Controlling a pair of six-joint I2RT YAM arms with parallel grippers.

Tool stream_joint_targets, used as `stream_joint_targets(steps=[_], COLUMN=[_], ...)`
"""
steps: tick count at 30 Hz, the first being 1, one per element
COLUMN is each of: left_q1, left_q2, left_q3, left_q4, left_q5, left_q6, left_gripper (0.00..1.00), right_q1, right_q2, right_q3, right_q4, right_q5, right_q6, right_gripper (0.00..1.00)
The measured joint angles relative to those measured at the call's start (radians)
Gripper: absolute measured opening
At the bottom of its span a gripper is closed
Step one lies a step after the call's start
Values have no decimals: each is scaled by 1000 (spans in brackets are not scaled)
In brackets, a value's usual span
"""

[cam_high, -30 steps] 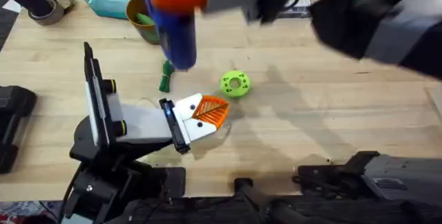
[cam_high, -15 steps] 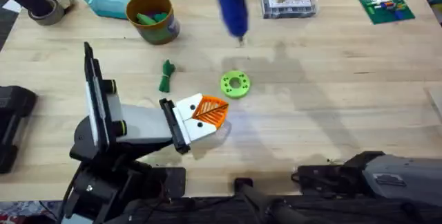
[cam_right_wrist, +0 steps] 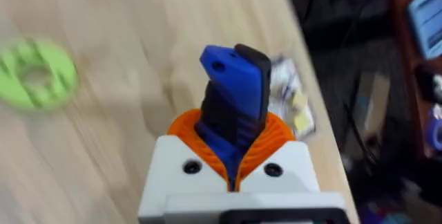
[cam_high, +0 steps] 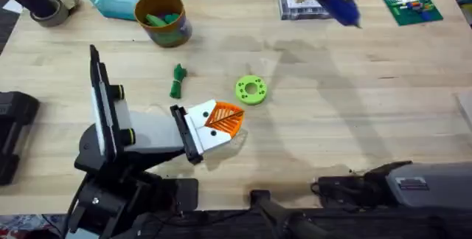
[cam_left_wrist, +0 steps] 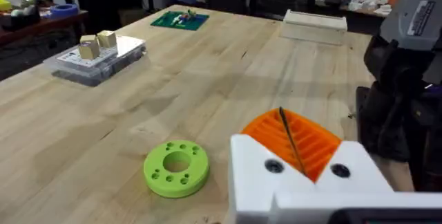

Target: Pick up the gripper from the table and insert it into the empty holder that is missing its gripper. Then pick up a screw, insert it into the mounting hole, and use the screwdriver to tighten it. Finally, clean up the table by picking up the vegetable and placing it into the bucket.

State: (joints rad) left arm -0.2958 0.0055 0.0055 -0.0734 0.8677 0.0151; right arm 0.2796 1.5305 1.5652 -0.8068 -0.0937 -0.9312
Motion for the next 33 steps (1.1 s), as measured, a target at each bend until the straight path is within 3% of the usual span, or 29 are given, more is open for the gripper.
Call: stream_joint_targets(steps=[12, 20, 30, 31, 33], left_q1=[0, 0, 0, 0, 0], left_q2=[0, 0, 0, 0, 0], left_q3=[0, 0, 0, 0, 0], left_q4=[0, 0, 0, 0, 0], left_q5=[0, 0, 0, 0, 0], left_q6=[0, 0, 0, 0, 0], left_gripper=[4, 4, 4, 4, 4], right_q1=[-64, -112, -123, -123, -123], right_q2=[289, 431, 518, 519, 519], right_q3=[-19, -24, -27, -29, -31], right_q4=[27, 37, 42, 42, 40], right_q5=[228, 261, 228, 227, 227], right_q6=[-365, -413, -424, -425, -426], right_gripper=[25, 25, 25, 36, 170])
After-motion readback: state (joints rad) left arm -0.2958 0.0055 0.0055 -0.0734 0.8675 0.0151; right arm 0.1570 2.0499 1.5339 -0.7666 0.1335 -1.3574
